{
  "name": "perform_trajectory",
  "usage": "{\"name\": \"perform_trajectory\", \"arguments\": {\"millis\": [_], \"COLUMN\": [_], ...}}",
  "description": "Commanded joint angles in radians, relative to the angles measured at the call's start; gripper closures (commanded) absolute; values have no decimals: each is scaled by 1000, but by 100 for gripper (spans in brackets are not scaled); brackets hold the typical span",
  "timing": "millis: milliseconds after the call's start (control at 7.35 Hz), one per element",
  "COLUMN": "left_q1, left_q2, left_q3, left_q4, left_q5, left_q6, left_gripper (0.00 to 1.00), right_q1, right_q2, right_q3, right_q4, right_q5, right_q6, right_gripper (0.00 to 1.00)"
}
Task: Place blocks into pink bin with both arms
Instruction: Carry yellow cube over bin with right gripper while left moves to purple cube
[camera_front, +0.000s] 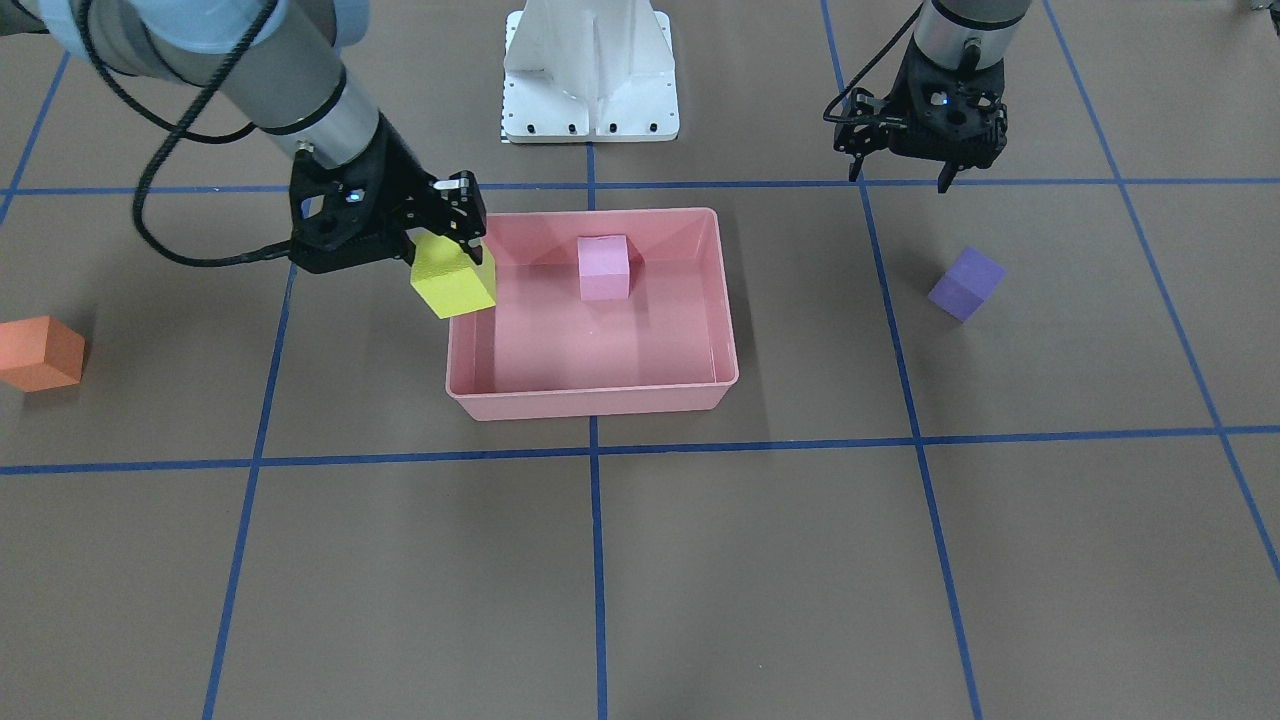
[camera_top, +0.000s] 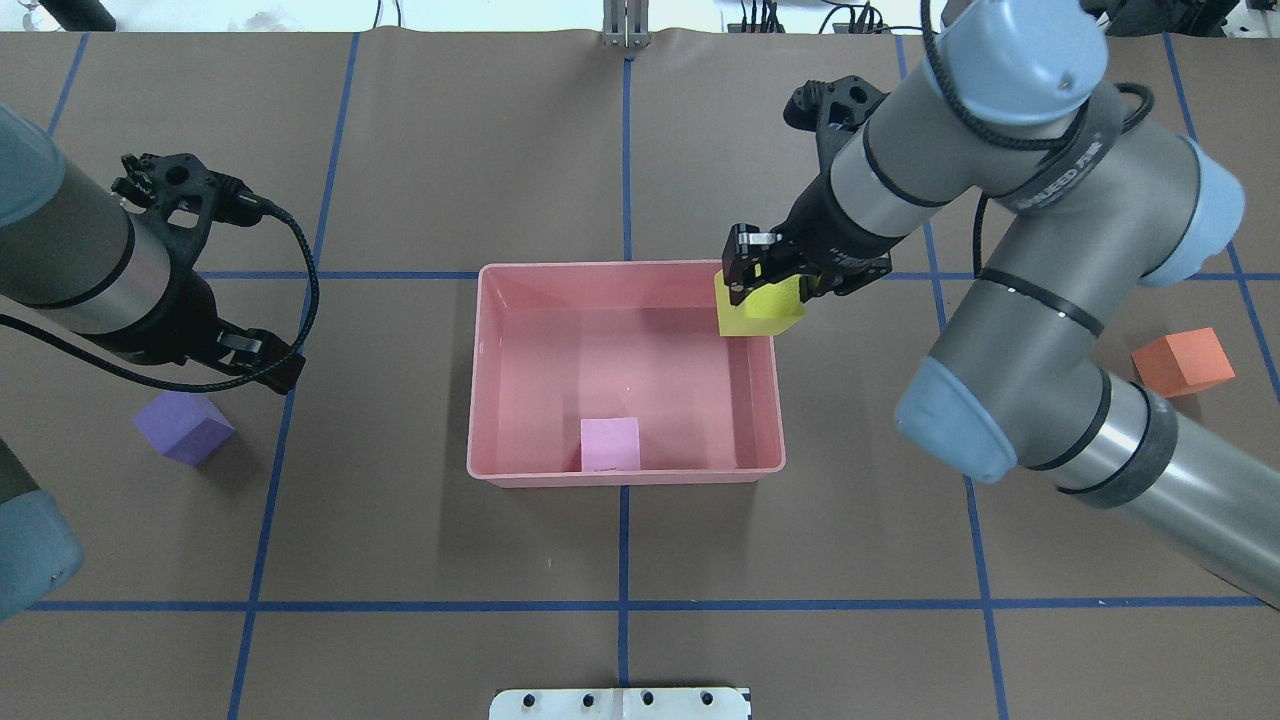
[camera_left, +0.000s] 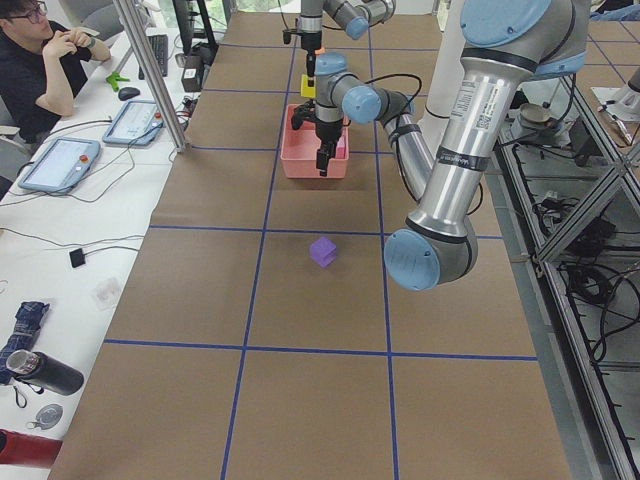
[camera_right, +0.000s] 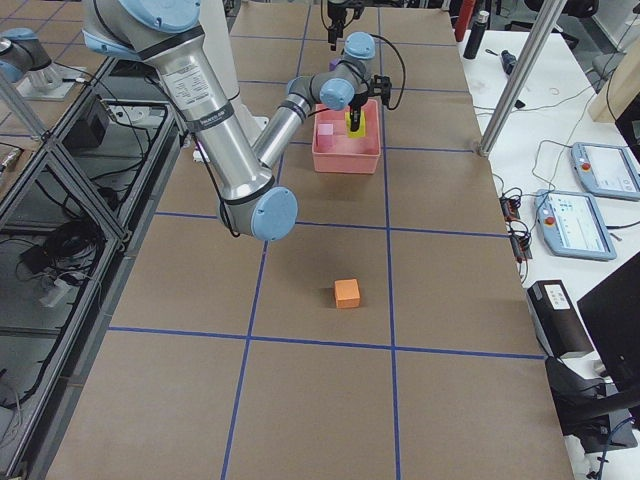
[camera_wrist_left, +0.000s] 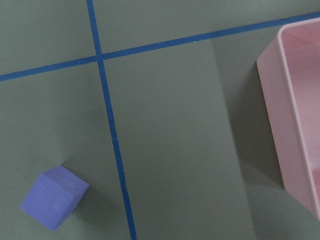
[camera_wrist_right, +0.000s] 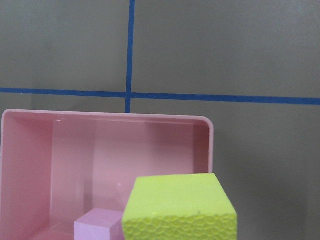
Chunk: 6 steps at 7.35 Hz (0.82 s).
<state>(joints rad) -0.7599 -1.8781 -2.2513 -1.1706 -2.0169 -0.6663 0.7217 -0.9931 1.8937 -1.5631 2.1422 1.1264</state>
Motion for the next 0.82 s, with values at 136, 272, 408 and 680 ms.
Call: {"name": "perform_trajectory", "arguments": {"millis": [136, 272, 408, 680], "left_q1": [-1, -5, -19, -21], "left_q2": [91, 155, 240, 374], "left_q3": [-10, -10, -10, 10], "left_q4": [-42, -94, -186, -357], "left_q5": [3, 3, 1, -2], "left_q6": [143, 202, 212, 195], "left_gripper": [0, 0, 0, 0], "right_q1": [-119, -137, -142, -143], "right_q2": [83, 88, 85, 79], "right_q3": [-36, -54, -62, -83], "right_q4": [-107, -109, -109, -109], "right_q5": [-137, -165, -171, -176], "right_q6": [52, 55, 55, 55], "right_gripper": [100, 100, 100, 100]}}
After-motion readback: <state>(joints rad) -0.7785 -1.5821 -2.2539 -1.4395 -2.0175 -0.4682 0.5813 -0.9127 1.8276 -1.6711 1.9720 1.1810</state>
